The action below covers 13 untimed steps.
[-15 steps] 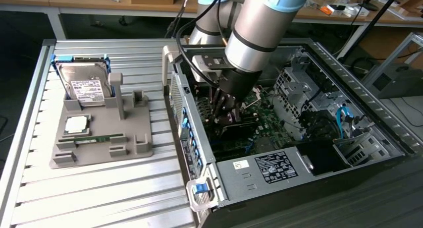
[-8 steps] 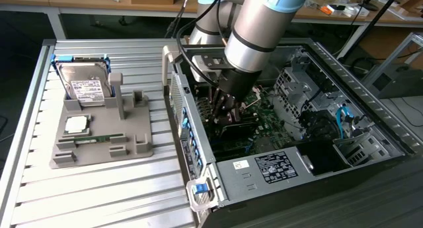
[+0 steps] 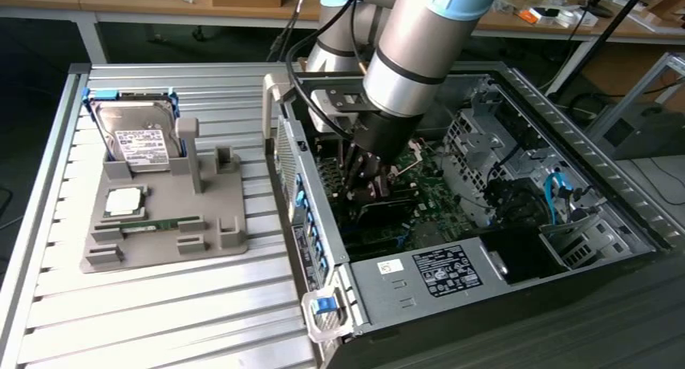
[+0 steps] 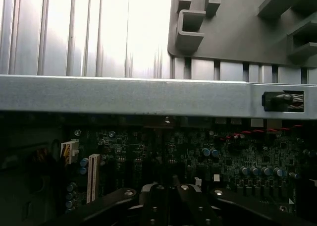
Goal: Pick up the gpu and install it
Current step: 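Press down on the gpu until it lock into place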
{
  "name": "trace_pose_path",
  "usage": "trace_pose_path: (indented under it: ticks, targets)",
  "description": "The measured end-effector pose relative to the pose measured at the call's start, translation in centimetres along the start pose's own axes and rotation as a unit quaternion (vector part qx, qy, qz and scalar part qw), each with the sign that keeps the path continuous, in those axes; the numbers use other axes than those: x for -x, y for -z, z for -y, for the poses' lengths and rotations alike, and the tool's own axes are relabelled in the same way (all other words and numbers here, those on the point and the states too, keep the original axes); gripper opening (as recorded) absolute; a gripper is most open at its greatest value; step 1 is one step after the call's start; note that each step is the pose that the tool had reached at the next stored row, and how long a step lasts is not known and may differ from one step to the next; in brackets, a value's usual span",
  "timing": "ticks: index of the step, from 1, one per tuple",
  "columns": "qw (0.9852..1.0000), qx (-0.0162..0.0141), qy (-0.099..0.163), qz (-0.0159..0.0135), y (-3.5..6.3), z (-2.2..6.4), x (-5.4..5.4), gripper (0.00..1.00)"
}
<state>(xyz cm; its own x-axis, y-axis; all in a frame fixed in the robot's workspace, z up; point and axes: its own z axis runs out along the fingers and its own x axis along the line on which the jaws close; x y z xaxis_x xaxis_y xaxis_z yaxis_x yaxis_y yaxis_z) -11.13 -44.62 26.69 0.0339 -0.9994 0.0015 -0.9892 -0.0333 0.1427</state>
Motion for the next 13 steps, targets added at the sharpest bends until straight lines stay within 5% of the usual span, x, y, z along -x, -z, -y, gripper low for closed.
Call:
trace_pose_path:
  ticks: [7,9,13]
  targets:
    - [1.0,-0.0014,0.0,0.0017,0.3,-0.06,0.0,0.11]
    - [1.0,-0.0028,0.0,0.0037,0.75,-0.12,0.0,0.11]
    - [1.0,-0.0023,0.0,0.0024,1.97,-0.31,0.0,0.11]
